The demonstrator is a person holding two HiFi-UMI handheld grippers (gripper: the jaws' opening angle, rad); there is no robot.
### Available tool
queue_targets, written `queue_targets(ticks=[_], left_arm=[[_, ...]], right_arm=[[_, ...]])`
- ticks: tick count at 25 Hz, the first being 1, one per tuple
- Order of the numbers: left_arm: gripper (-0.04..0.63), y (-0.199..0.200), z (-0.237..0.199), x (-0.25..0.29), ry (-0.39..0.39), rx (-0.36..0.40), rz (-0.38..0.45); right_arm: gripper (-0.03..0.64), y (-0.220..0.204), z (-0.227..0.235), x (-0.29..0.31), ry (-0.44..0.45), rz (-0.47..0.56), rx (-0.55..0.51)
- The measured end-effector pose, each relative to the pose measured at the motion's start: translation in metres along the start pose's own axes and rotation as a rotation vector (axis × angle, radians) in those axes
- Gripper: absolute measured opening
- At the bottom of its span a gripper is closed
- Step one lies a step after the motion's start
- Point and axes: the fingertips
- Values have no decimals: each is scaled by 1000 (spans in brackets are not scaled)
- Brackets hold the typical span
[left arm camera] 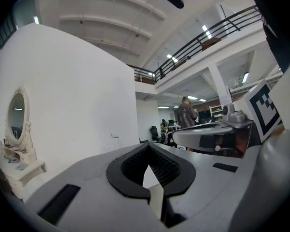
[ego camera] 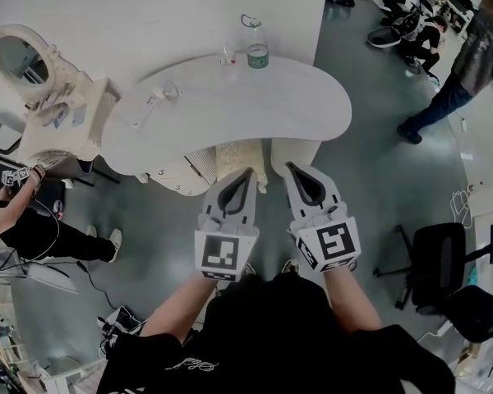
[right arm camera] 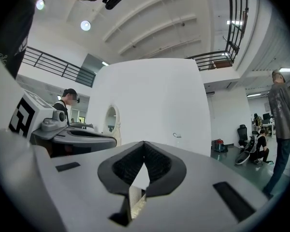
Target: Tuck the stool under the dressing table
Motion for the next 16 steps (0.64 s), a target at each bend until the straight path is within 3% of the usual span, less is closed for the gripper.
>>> queue_targets(ticks=[16], left_arm=[[6, 0, 11, 5, -29, -12, 12]], right_arm=[[6, -1, 0, -3, -2, -19, -26]])
Point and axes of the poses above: the fingertips, and each gripper's own axes: x forward along the fingers, z to its right, y out of its top, and after that the axes turned 3 degrees about y, right-handed
